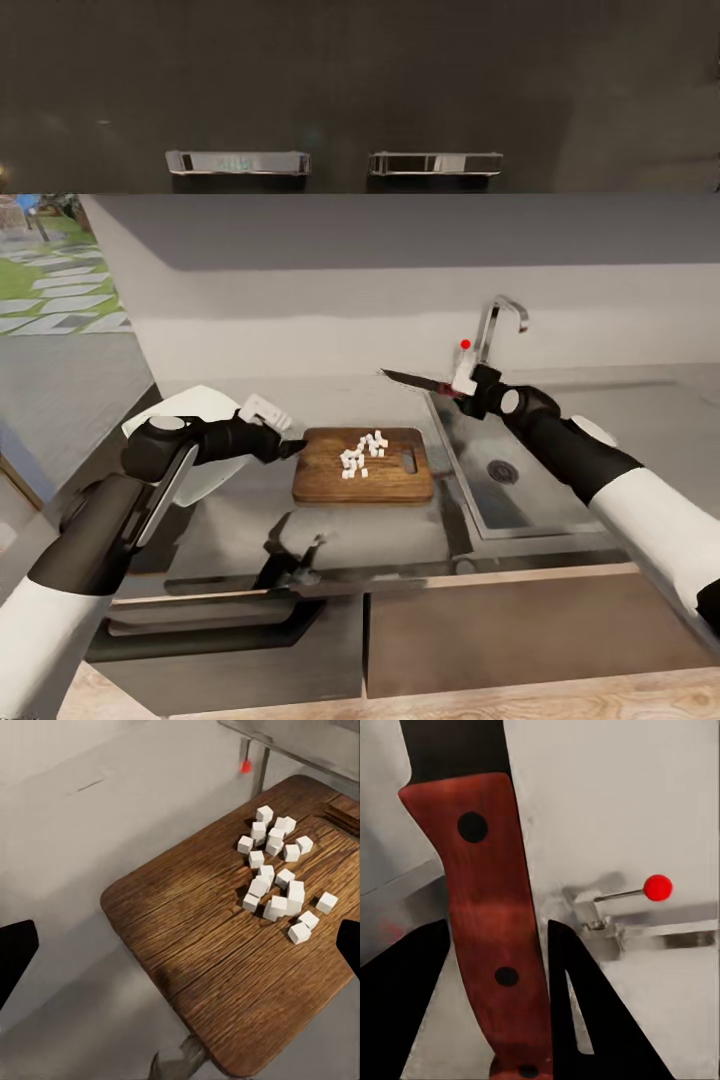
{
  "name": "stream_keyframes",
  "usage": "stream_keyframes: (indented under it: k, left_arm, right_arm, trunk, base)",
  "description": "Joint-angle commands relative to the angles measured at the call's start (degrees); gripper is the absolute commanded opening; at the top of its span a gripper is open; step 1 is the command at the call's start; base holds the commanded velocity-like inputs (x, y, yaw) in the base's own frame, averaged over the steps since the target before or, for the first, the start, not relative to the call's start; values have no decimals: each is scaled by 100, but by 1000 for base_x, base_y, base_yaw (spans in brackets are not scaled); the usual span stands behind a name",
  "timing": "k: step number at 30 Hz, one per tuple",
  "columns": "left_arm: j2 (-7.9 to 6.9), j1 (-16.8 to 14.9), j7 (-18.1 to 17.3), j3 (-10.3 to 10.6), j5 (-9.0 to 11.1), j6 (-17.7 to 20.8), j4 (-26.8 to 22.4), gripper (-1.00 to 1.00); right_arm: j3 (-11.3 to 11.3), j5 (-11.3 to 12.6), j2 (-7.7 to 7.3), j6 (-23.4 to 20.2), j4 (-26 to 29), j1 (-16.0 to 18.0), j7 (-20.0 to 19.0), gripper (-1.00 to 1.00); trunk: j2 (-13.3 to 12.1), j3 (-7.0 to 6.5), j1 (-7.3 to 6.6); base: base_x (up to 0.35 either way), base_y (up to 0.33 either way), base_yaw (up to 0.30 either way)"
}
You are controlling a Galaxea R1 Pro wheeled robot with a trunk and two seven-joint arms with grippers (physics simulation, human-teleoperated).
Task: In the kitchen, take the Vidalia onion out of the sink, dice it on the chopping board with the paring knife, put the diced onion into the bowl on the countertop, then place both the paring knife and the chopping board into the sink.
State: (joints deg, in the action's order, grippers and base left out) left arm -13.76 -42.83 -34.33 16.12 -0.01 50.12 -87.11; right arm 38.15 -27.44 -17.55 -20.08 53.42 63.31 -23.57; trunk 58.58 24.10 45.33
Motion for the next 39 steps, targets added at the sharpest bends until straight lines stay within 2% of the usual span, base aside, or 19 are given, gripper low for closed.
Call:
stream_keyframes:
  k: [1,4,8,9,10,11,12,13,14,20,27,28,29,30,31,32,33,34,39]
  left_arm:
    - [-6,-6,-12,-52,1,33,-1,100]
    - [-11,-6,-12,-225,1,33,8,100]
    - [-30,-6,-12,-341,1,33,9,100]
    - [-37,-6,-12,-371,1,33,17,100]
    - [-38,-6,-12,-373,1,33,17,100]
    - [-38,-6,-12,-373,1,33,18,100]
    - [-38,-6,-12,-373,1,33,18,100]
    - [-39,-6,-12,-374,1,33,13,100]
    - [-40,-6,-12,-384,1,33,12,100]
    - [-63,-6,-12,-769,1,40,10,100]
    - [-57,-6,-12,-795,1,34,10,100]
    - [-53,-6,-12,-795,1,34,10,100]
    - [-50,-6,-12,-790,1,29,10,100]
    - [-49,-6,-12,-791,1,28,12,100]
    - [-49,-6,-12,-792,1,27,14,100]
    - [-48,-6,-10,-793,1,26,21,100]
    - [-48,-6,-6,-799,1,20,30,100]
    - [-48,-6,-4,-802,1,17,34,100]
    - [-48,-6,5,-810,1,11,36,100]
  right_arm:
    - [-57,30,-7,-290,12,6,-102,-100]
    - [-157,402,-10,-1138,11,6,-300,-100]
    - [-187,1028,-22,-1758,-9,6,-638,-100]
    - [-194,1592,-23,-2446,-14,6,-735,-100]
    - [-197,1775,-22,-2655,-15,6,-748,-100]
    - [-196,2206,-21,-2954,-17,6,-762,-100]
    - [-195,2322,-21,-3000,-20,6,-764,-100]
    - [-188,2828,-21,-3125,-36,6,-770,-100]
    - [-182,3009,-21,-3155,-64,6,-771,-100]
    - [-162,3205,3,-3191,-449,6,-757,-100]
    - [-251,3207,12,-3279,-598,6,-737,-100]
    - [-333,3208,37,-3289,-651,6,-737,-100]
    - [-655,3205,139,-3345,-833,6,-698,-100]
    - [-758,3204,162,-3359,-895,6,-666,-100]
    - [-995,3203,197,-3379,-1037,6,-552,-100]
    - [-1238,3203,222,-3390,-1168,6,-371,-100]
    - [-1627,3202,250,-3399,-1343,6,78,-100]
    - [-1819,3201,261,-3402,-1435,6,486,-100]
    - [-1966,3201,319,-3395,-1832,6,1153,-100]
  trunk:
    - [-37,-11,-22]
    - [-157,-65,-88]
    - [-318,-137,-176]
    - [-358,-155,-198]
    - [-398,-173,-220]
    - [-438,-191,-241]
    - [-478,-209,-263]
    - [-518,-227,-285]
    - [-558,-245,-307]
    - [-799,-352,-439]
    - [-959,-424,-527]
    - [-959,-424,-527]
    - [-959,-424,-527]
    - [-959,-424,-527]
    - [-959,-424,-527]
    - [-959,-424,-527]
    - [-959,-424,-527]
    - [-959,-424,-527]
    - [-959,-424,-527]
  base:
    - [0,0,0]
    - [0,0,0]
    - [0,0,0]
    - [0,0,0]
    - [0,0,0]
    - [0,0,0]
    - [0,0,0]
    - [0,0,0]
    - [0,0,0]
    - [0,0,0]
    - [0,0,0]
    - [0,0,0]
    - [0,0,0]
    - [0,0,0]
    - [0,0,0]
    - [0,0,0]
    - [0,0,0]
    - [0,0,0]
    - [5,-6,0]
